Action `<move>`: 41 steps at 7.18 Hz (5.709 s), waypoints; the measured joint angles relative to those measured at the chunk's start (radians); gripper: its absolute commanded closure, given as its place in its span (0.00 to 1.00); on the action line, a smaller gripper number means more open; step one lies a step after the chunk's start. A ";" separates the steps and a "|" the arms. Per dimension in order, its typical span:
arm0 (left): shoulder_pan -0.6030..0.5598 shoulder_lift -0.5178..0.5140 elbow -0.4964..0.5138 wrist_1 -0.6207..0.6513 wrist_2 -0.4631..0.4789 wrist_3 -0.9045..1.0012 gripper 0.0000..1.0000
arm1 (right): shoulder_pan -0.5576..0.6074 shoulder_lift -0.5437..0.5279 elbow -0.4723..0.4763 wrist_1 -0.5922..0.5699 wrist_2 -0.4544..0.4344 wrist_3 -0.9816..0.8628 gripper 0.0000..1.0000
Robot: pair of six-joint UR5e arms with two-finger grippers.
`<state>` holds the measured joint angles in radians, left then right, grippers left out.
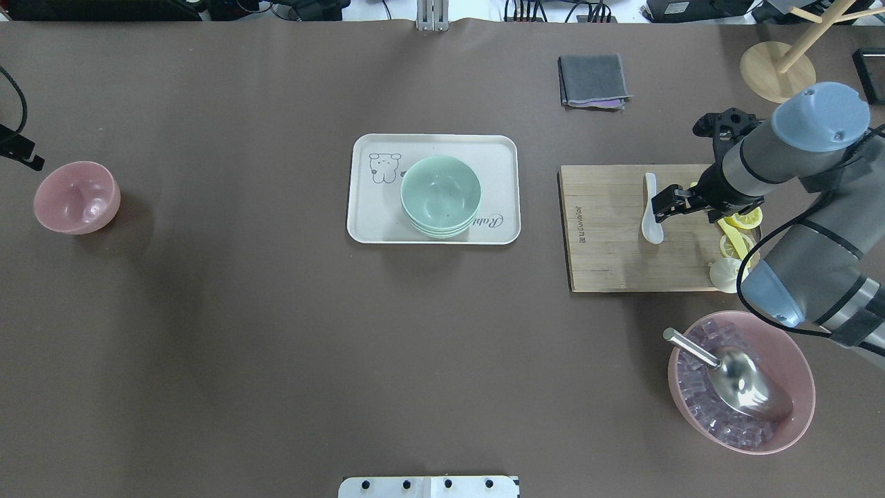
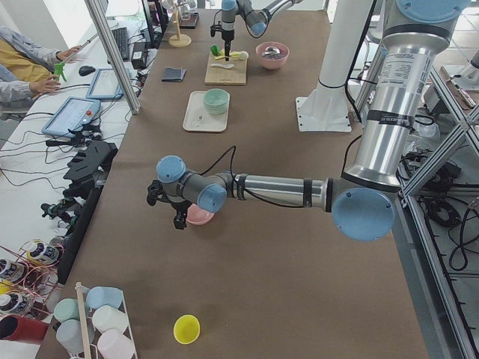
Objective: Stack pink bowl on green and place spoon
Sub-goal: 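Reach left gripper to pink bowl while right gripper grasps white spoon, then carry pink bowl onto green bowl with left gripper while right lifts spoon, then release pink bowl with left gripper while right lowers spoon into it, then release the spoon in the pink bowl and retract both arms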
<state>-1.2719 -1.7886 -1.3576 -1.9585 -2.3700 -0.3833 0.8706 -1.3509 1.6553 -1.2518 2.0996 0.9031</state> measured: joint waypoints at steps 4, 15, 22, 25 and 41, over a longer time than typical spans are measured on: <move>0.015 -0.050 0.076 0.000 0.006 0.000 0.03 | -0.019 0.089 -0.086 0.002 -0.003 0.041 0.26; 0.073 -0.120 0.102 0.045 -0.033 -0.057 1.00 | 0.055 0.109 -0.071 -0.004 0.053 0.040 1.00; 0.408 -0.618 0.014 0.101 0.100 -0.837 1.00 | 0.162 0.188 -0.042 -0.030 0.144 0.045 1.00; 0.517 -0.659 0.008 0.117 0.153 -0.906 0.39 | 0.129 0.257 -0.033 -0.029 0.139 0.138 1.00; 0.147 -0.295 -0.245 0.106 -0.114 -0.570 0.01 | 0.273 0.189 -0.012 -0.001 0.273 0.114 0.00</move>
<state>-1.1251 -2.0838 -1.6028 -1.8522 -2.4836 -0.9537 1.1436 -1.1615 1.6438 -1.2526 2.3724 1.0171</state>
